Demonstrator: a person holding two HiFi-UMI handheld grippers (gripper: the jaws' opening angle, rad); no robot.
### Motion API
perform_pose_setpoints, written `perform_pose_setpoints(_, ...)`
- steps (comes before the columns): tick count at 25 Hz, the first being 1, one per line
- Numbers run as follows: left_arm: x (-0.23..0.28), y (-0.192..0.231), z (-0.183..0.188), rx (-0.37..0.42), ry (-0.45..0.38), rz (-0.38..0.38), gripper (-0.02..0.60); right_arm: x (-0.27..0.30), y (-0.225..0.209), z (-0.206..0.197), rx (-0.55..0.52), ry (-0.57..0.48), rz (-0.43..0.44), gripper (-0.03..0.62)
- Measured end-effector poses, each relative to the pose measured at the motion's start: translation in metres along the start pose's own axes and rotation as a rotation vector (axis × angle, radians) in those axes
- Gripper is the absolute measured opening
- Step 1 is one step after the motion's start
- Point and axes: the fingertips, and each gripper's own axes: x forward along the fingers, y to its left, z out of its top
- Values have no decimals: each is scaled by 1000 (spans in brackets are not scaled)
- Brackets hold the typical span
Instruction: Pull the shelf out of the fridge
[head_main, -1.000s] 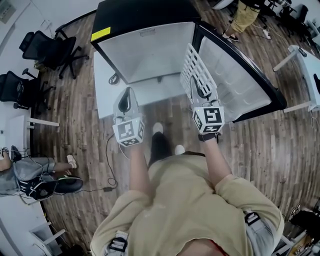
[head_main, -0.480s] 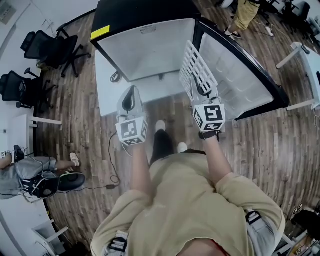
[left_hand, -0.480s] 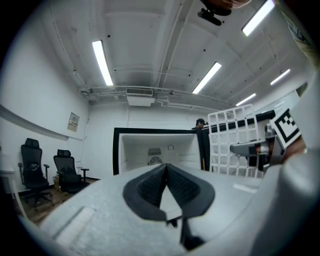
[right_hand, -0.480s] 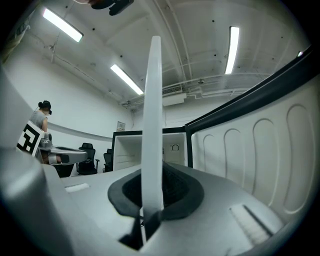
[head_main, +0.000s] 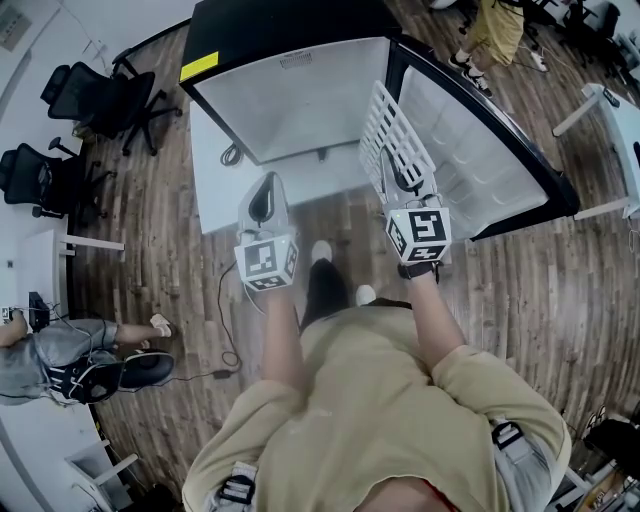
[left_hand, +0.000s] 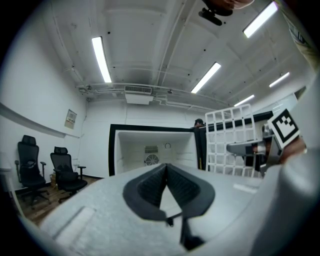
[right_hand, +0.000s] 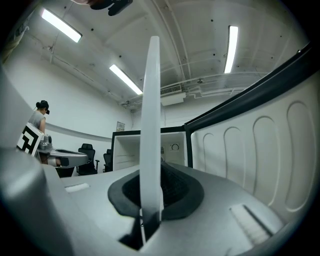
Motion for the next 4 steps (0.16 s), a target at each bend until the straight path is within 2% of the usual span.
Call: perform_pose_setpoints(4, 3, 0, -3, -8, 10, -10, 2, 5, 3, -2, 8, 5, 9, 28)
